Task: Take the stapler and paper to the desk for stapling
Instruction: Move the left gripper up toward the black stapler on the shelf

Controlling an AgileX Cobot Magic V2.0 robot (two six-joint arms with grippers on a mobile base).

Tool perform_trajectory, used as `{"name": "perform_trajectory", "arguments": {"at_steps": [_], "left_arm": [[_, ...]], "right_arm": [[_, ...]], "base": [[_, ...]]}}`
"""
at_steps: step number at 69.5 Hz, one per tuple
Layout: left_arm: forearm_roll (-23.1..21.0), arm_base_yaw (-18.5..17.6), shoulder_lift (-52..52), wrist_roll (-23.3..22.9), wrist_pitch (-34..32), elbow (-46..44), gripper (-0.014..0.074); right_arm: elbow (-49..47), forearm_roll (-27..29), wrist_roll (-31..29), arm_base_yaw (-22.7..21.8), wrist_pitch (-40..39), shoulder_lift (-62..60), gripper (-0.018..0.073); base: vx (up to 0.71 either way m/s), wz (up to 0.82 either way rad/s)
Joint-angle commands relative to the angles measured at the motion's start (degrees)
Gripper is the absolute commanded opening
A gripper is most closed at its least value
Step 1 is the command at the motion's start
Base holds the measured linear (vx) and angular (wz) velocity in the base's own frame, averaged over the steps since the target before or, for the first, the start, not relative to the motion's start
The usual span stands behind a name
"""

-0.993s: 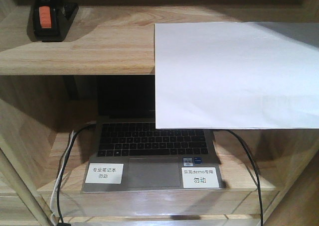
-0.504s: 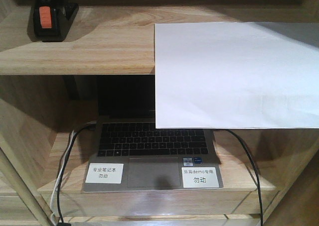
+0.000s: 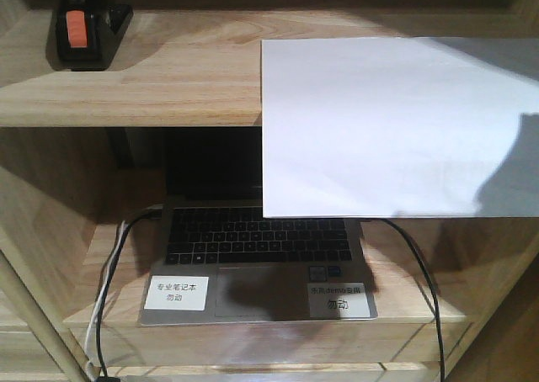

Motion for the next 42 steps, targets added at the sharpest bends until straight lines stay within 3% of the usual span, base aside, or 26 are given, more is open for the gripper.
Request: {"name": "perform_trajectory", "arguments": {"at_steps": [1,10,20,28,36,42], "left_arm": [[-0.49,-0.14,1.42,-0.08,-1.38,-1.06,0.0305],[-0.49,-0.14,1.42,-0.14,0.03,-0.96,0.0491],[-0.44,-0.14,1.42,-2.05,0.09,-0.96,0.0683],[-0.12,-0.14,1.42,-5.74,0.09,-0.96,0.0732],[0.09,-0.38,1.42,-5.94,0.09,-0.96,0.0722],[0.03,-2.56,1.42,-5.94,-0.31,-0.96,0.072]], "right_arm": [[-1.62,1.98,-0.34,-0.42,-1.31,1.51,0.0071],[-1.62,2.51,-0.34,-0.42,0.46,1.65,0.0209],[-1.62,2.46,-0.34,-0.42,0.87,1.65,0.0499],[-1.62,2.46,-0.34,-0.42,0.87,1.65,0.073],[-1.62,2.29,-0.34,-0.42,0.87,1.65,0.0724],[-1.62,2.29,-0.34,-0.42,0.87,1.65,0.0713]], "base": [[0.0,0.0],[0.0,0.0],[0.0,0.0],[0.0,0.0],[0.0,0.0],[0.0,0.0]]}}
